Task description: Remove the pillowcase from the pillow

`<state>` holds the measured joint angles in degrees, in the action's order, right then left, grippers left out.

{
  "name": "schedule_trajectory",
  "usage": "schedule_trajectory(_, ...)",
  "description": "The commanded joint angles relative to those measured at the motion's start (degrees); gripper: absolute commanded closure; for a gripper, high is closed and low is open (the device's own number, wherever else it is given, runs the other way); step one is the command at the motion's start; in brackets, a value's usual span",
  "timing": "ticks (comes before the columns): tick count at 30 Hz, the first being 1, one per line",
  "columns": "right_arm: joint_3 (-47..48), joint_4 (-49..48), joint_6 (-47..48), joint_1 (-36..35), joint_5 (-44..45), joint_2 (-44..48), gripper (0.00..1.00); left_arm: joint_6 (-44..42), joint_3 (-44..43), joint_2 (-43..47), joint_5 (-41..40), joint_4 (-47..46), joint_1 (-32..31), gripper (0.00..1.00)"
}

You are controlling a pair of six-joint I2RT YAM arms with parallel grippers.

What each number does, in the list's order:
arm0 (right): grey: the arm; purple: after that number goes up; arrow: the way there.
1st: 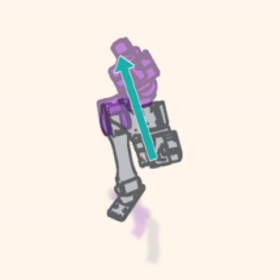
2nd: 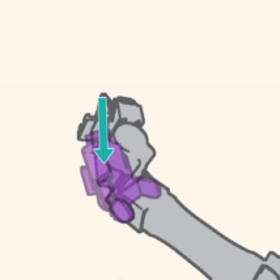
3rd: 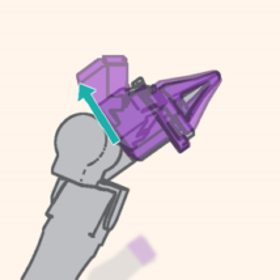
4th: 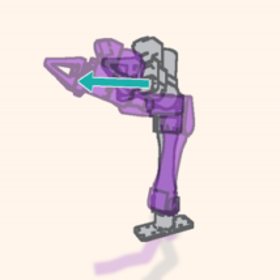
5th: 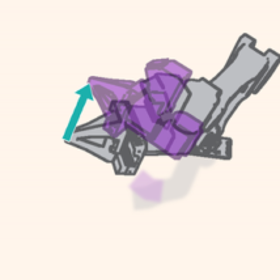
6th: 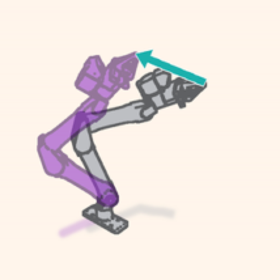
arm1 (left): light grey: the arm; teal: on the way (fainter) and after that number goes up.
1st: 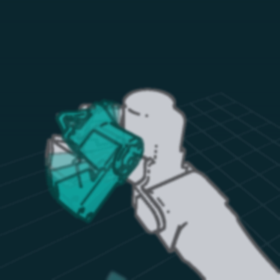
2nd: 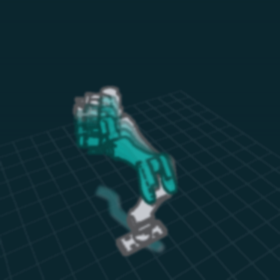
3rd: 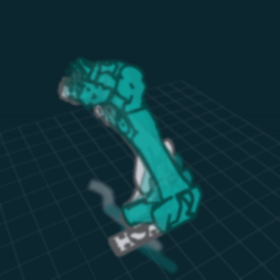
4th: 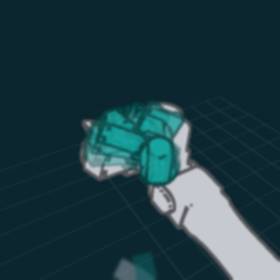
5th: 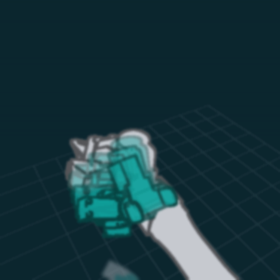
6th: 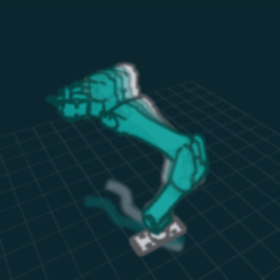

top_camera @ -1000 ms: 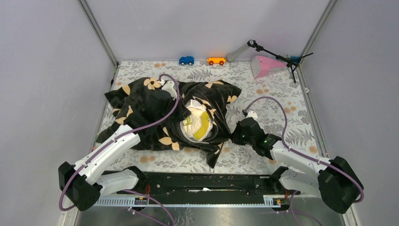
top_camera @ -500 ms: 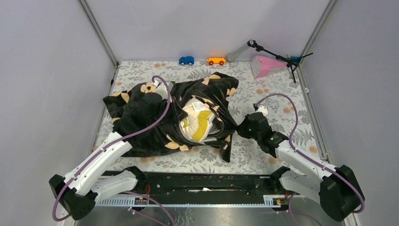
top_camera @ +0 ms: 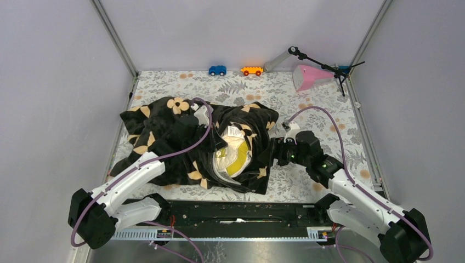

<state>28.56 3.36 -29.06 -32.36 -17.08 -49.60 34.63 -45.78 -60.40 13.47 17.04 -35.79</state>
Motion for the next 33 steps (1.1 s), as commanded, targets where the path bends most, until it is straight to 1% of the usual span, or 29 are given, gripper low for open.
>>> schedule_trajectory(1,4.8,-0.7,3.6,-4.0,0.2,-1.2,0.1,0.9,0.2,0.5,2.0,-7.7,0.6,1.0)
schedule_trajectory(3,5.8,-1.0,3.7,-4.3,1.7,-2.7,0.07,0.9,0.3,0.1,3.1,-8.1,0.6,1.0)
schedule_trajectory(4,6.5,-1.2,3.7,-4.3,2.7,-3.5,0.07,1.0,0.3,-0.2,3.8,-8.6,0.4,1.0)
schedule_trajectory(7,9.0,-1.4,4.4,-4.4,5.9,-7.0,0.13,1.0,-0.2,-2.0,5.5,-9.1,-0.7,1.0)
schedule_trajectory(12,12.7,-2.7,6.0,-4.4,6.7,-13.3,0.13,0.5,-2.3,-4.6,4.5,-9.1,-5.8,1.0)
schedule_trajectory(14,13.7,-2.8,6.4,-4.4,9.0,-15.5,0.15,0.2,-2.8,-5.1,4.4,-9.0,-7.3,1.0)
schedule_trajectory(18,13.1,-2.8,6.5,-4.4,26.2,-18.1,0.29,0.7,-3.3,-3.8,2.4,-7.7,-8.5,1.0)
schedule_trajectory(20,12.4,-2.8,6.9,-4.3,32.3,-19.0,0.34,1.8,-3.1,-2.2,1.6,-7.7,-9.0,1.0)
schedule_trajectory(21,12.1,-4.3,7.0,-4.3,34.3,-19.4,0.36,2.2,-3.1,-1.3,1.4,-7.7,-9.4,1.0)
schedule_trajectory(25,12.7,-5.6,7.9,-4.3,37.5,-21.9,0.37,2.4,-3.4,1.1,1.8,-6.1,-10.2,1.0)
schedule_trajectory(28,13.7,-5.6,7.9,-3.6,40.6,-25.4,0.38,2.8,-3.7,3.0,3.3,-4.8,-10.2,1.0)
schedule_trajectory(33,15.8,-5.4,6.4,-0.7,39.3,-30.9,0.38,3.2,-4.5,6.2,7.2,-3.5,-10.2,1.0)
